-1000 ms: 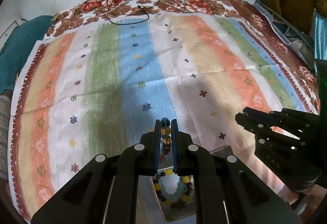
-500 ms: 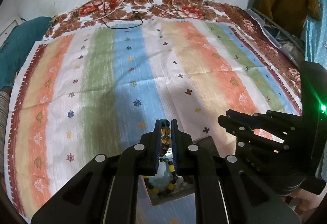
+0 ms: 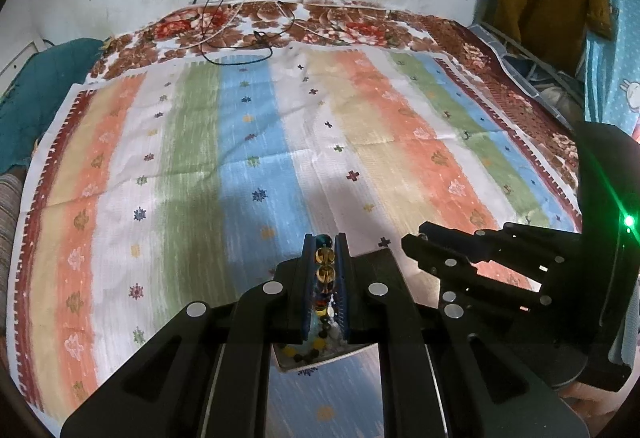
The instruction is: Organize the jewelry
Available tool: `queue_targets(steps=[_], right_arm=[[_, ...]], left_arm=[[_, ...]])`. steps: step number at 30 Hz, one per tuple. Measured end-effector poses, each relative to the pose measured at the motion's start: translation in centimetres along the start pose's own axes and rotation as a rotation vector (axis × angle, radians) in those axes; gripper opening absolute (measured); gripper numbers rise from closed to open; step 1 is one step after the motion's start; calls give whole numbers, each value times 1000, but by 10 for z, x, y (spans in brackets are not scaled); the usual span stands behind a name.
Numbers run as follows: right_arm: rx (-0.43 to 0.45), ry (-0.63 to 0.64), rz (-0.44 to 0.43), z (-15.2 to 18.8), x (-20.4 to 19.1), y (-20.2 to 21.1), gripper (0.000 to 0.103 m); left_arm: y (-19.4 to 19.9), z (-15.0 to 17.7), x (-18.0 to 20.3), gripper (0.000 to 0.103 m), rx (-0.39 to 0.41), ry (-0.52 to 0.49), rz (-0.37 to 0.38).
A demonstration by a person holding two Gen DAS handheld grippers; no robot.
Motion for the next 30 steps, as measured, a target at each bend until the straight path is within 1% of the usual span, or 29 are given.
queue_targets(steps=[11,14,15,16,17,18,20,21,22,24,27,29,30], right_arm=[[-20,9,-9,15,-8,-2,16],[-42,5,3,18,-7,-6,16],[-46,3,7,18,-6,-7,18],[-50,-2,10,19,-4,-8,22],[-49,-11,9,19,-2,-8,35],[-46,-20,8,19,-1,-7,42],[-38,-34,6,18,3,-4,42],[-36,-36,7,18,5,-3,42],[-32,-44,8,18,7,-1,42],[-29,-50,7,19,9,0,42],[-13,-57,8,24,12,9,43],[4,-51,-3,27,11,18,48],[15,-44,-12,30,10,22,51]], left_arm=[[0,13,3,9,-12,3,0],[-5,18,-2,10,-30,23,-29],[-6,19,-6,13,-32,33,-44],[-7,19,-10,16,-31,46,-63],[-6,18,-14,17,-28,56,-75],[-5,18,-18,17,-27,69,-83],[-3,18,-24,17,-29,91,-83],[-3,17,-27,18,-30,94,-83],[-2,17,-28,23,-30,97,-83],[0,18,-31,29,-30,105,-82],[5,22,-32,30,-28,108,-72],[10,24,-33,34,-18,111,-60],[13,26,-33,39,-16,111,-50]])
Point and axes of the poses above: each gripper's, at about its wrist camera, not at the fingertips, and y roughly against the way its jaws point, x to its right, z to its underside, the point moved 8 cm from there along -y, roughly the way its jaws point, and after that the axes turned 11 degrees about -x, right-handed, at the moved point
